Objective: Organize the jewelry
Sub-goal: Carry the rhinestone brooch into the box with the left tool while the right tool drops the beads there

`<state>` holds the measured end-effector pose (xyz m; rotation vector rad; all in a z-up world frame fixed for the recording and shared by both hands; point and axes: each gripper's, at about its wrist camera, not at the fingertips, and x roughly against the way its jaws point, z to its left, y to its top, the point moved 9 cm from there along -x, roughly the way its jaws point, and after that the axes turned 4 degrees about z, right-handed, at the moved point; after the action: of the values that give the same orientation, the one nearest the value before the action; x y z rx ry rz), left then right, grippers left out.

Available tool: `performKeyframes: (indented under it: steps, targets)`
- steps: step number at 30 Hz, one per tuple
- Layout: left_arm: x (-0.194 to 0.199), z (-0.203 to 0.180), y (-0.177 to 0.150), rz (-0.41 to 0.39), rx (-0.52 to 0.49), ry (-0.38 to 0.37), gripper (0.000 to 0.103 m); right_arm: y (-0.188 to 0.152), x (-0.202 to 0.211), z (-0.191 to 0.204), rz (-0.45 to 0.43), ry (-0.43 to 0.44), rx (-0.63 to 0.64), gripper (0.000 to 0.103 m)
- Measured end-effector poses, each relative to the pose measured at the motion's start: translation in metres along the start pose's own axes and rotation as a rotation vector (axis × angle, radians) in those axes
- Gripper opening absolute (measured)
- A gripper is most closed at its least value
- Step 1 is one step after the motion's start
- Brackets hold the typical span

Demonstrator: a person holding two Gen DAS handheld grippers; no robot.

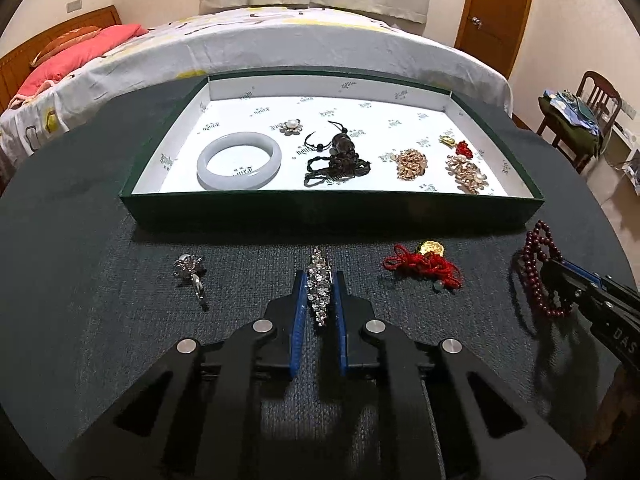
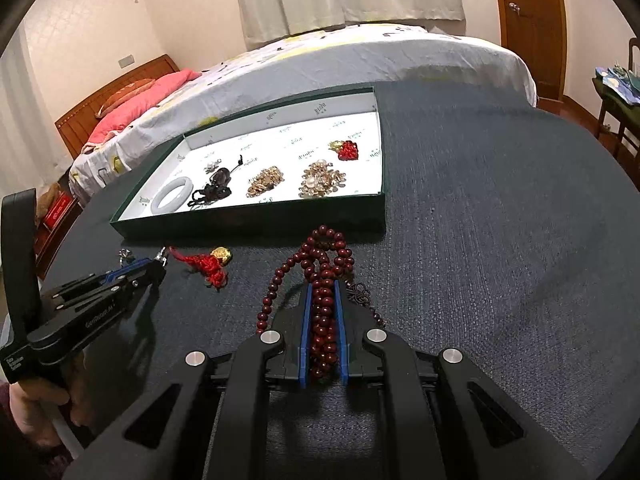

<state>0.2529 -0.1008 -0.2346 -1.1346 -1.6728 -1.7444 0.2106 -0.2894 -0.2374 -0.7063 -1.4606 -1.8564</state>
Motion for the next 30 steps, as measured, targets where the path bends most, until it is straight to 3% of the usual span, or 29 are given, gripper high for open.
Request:
performKeyframes:
  steps: [15,23,30]
  targets:
    - [0.048,0.001,0.031,-0.107,0.016,-0.042,0.013,0.038,0.032,0.026,-0.099,0.020,0.045,0.011]
    - [0.052,0.003,0.073,-0.170,-0.007,-0.042,0.013,0.088,0.037,0.044,-0.179,0.034,0.084,0.011]
    - [0.035,0.021,0.121,-0.214,-0.011,-0.010,0.013,0.130,0.016,0.051,-0.215,0.035,0.093,0.011]
